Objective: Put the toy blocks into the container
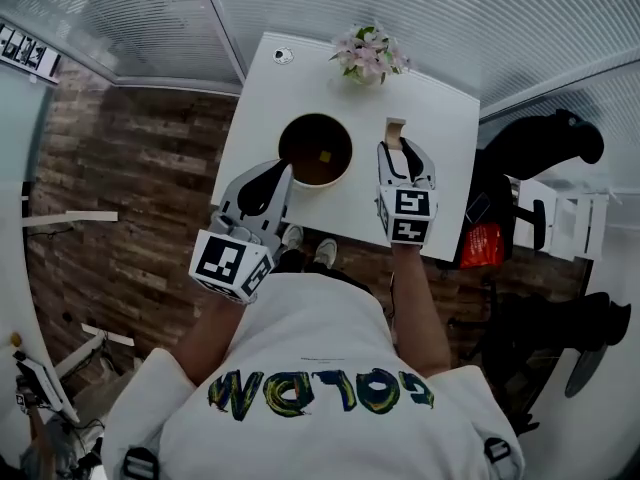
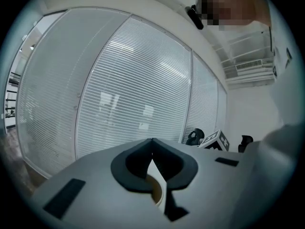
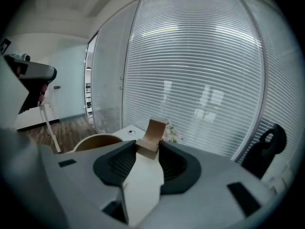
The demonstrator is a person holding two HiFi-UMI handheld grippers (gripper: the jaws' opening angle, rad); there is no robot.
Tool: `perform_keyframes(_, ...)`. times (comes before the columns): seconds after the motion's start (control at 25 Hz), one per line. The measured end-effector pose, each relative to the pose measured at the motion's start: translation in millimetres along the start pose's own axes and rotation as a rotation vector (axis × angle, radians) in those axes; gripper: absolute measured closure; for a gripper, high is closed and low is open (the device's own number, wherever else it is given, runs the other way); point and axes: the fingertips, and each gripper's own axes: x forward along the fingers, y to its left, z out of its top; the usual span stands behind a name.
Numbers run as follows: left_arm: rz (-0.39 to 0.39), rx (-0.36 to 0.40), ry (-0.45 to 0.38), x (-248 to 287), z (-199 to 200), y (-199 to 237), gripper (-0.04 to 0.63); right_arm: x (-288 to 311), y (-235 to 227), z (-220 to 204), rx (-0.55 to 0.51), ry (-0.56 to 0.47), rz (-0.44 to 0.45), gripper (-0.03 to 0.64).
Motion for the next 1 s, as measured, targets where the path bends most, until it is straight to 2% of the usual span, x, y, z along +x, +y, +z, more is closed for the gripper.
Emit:
perform_keyframes(0.28,0.093,-0.022,-0.023,-33,2,28,0.583,21,64,21,-0.055,-0.02,0.119,0.463)
perform_keyframes(0.56,0.089,-0.026,-0.026,-34,2,28,0.583,29,82,20,-0.069,-0.009,0.161,0.463)
perform_keyframes(0.76,0.079,-0.026,-0.024,-34,1,29,0.583,49,113,6,-0.13,0.051,0.248,0.463)
perform_keyframes(1.0,0.079,-0.034,-0.021,-36,-1,31,0.583,79,153,-23,-0.165,0.181,0.395,0.462)
